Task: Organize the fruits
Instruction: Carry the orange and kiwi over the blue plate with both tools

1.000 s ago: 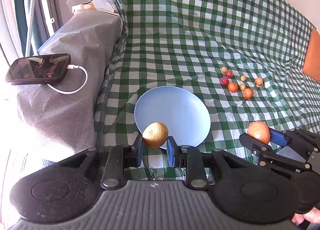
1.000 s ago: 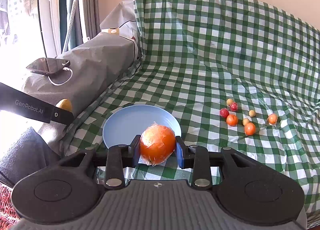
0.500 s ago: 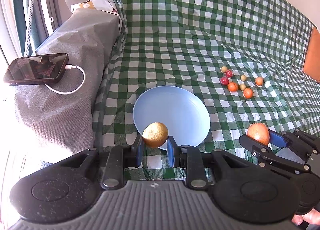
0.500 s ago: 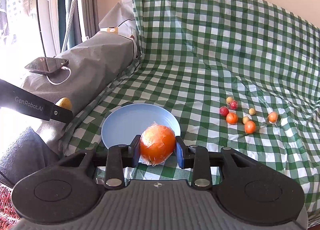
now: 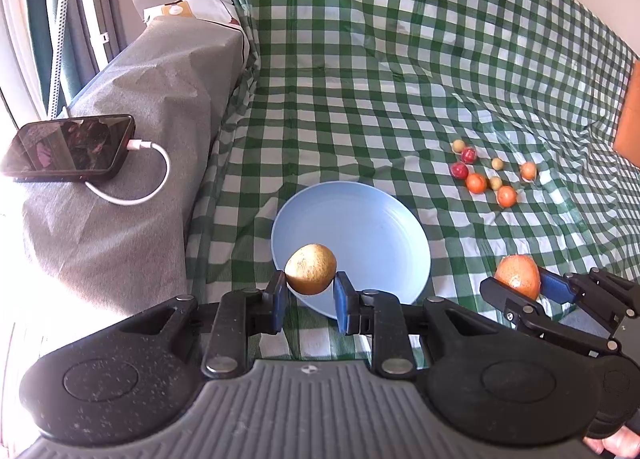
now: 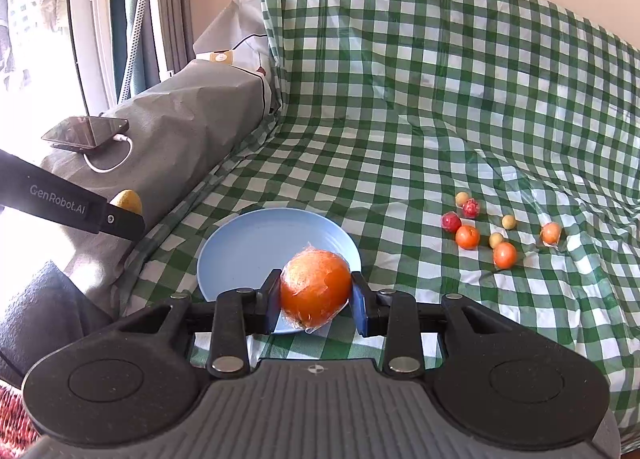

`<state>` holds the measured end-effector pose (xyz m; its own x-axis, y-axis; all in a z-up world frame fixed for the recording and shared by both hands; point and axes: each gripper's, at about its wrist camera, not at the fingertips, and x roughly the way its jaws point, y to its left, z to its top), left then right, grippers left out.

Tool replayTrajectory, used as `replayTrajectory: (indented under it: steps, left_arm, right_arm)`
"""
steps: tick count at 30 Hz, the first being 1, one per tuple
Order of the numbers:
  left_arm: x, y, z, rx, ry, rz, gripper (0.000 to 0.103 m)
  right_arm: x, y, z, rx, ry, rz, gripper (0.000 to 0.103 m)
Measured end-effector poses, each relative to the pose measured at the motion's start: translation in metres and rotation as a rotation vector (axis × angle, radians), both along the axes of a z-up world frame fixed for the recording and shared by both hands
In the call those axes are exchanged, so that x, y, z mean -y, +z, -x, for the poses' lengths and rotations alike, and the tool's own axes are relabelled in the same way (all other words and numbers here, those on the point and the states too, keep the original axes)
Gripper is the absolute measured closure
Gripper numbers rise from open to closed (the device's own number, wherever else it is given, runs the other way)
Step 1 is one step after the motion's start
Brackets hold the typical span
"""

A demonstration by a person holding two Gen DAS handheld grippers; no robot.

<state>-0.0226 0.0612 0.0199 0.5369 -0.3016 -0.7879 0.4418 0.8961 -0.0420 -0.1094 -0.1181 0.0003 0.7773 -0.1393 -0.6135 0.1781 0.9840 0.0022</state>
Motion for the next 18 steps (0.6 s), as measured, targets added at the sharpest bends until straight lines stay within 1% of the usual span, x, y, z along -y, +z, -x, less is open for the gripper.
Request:
replayTrajectory:
  steps: [8, 11, 18]
  left_arm:
    - [0.014, -0.012, -0.03, -0.017, 0.001, -0.02, 0.076]
    - [0.02, -0.02, -0.045, -0.028, 0.002, -0.031, 0.076]
    - [0.035, -0.055, -0.079, -0.07, 0.007, -0.092, 0.076]
  right_arm:
    - [-0.001, -0.011, -0.022, -0.034, 0.022, -0.012, 0.067]
    - [-0.003, -0.016, -0.037, -0.051, 0.039, -0.012, 0.067]
    - [0.003, -0.038, -0.08, -0.125, 0.065, -0.01, 0.067]
